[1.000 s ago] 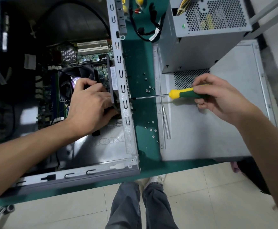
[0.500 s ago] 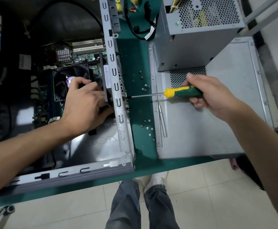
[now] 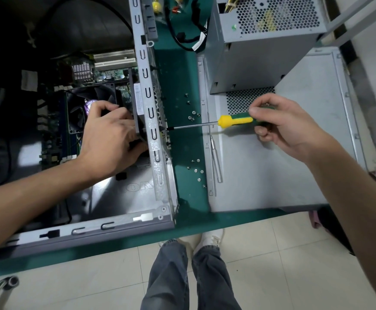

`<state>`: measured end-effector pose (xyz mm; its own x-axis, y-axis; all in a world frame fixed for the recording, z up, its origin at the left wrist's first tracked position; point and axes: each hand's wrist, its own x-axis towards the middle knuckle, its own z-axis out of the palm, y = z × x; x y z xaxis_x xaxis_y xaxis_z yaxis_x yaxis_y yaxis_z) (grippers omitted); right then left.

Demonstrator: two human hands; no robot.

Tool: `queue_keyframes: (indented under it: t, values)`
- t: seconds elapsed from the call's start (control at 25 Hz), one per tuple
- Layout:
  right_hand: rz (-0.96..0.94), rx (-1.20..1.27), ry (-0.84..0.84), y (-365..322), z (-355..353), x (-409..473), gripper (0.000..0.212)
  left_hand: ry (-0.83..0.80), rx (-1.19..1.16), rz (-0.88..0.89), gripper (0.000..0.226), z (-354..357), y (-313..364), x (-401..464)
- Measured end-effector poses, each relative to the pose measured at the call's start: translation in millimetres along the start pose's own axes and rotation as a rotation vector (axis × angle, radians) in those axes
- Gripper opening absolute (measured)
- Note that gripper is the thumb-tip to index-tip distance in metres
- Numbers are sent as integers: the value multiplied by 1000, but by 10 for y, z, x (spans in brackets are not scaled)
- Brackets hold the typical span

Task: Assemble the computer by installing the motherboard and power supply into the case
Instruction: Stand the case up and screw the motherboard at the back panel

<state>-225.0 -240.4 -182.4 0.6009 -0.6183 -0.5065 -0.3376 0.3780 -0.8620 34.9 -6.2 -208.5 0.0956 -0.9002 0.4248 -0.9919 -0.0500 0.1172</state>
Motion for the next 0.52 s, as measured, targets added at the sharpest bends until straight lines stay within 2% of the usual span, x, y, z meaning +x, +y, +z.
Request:
queue_keyframes:
  t: [0.12,0.16,0.24,0.32,0.36,0.44,0.52]
  values:
    - [15,-278,97,9,93,22,36,12,-7,-5,65,-4,7,-13]
    - [36,-249,77,6,83,27,34,15,0,-5,65,-7,9,-11]
    - [60,-23,-21,-12,9,36,12,16,5,-4,64,-4,17,6]
    - [11,69,-46,-46,-17,26,7,26,3,-8,63,-7,22,25]
    - [-12,-3,-12,-45,9,36,10,34,4,-10,61,-12,19,39]
    - [1,-218,94,-21,85,54,29,46,-9,-13,56,-26,32,51]
    - [63,-216,69,-19,83,51,30,59,-48,-12,45,-37,64,60]
